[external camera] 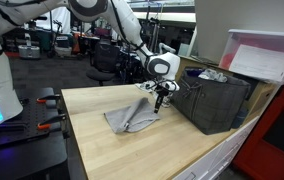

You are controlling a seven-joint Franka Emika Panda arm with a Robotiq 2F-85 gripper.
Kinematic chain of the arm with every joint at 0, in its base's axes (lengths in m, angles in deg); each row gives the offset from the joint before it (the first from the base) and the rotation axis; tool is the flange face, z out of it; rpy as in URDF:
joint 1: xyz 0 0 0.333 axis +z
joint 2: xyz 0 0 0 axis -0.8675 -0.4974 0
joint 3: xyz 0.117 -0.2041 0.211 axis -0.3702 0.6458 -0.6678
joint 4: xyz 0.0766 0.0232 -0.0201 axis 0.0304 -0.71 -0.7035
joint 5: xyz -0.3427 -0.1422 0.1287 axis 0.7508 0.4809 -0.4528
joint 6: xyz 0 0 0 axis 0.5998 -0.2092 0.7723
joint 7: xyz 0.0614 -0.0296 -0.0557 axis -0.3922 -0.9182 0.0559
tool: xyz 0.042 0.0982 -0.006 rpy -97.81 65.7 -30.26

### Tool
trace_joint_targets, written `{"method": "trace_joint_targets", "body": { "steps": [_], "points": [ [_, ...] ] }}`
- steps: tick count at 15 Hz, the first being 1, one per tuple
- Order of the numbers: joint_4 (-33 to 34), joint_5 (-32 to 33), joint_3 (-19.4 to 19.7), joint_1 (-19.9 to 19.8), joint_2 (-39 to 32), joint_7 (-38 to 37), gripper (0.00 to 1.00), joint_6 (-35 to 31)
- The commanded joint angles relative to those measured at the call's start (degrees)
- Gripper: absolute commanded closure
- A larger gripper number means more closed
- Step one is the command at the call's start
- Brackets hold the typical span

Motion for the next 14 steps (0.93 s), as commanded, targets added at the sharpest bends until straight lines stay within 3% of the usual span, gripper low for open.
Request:
{"method": "trace_joint_targets", "body": {
  "steps": [1,2,4,7,14],
  "points": [
    [2.7,0.0,0.2,0.1,-2.4,-0.9,0.38,3.1],
    [3.0,0.2,0.4,0.2,-3.0,-1.0,0.79,2.8],
    [3.6,0.2,0.5,0.2,-4.0,-1.2,0.75,2.7],
    [3.6,0.0,0.4,0.4,-4.7,-1.4,0.99,1.9],
    [3.3,0.9,1.3,1.1,-2.8,-1.5,0.99,2.0]
  ]
}}
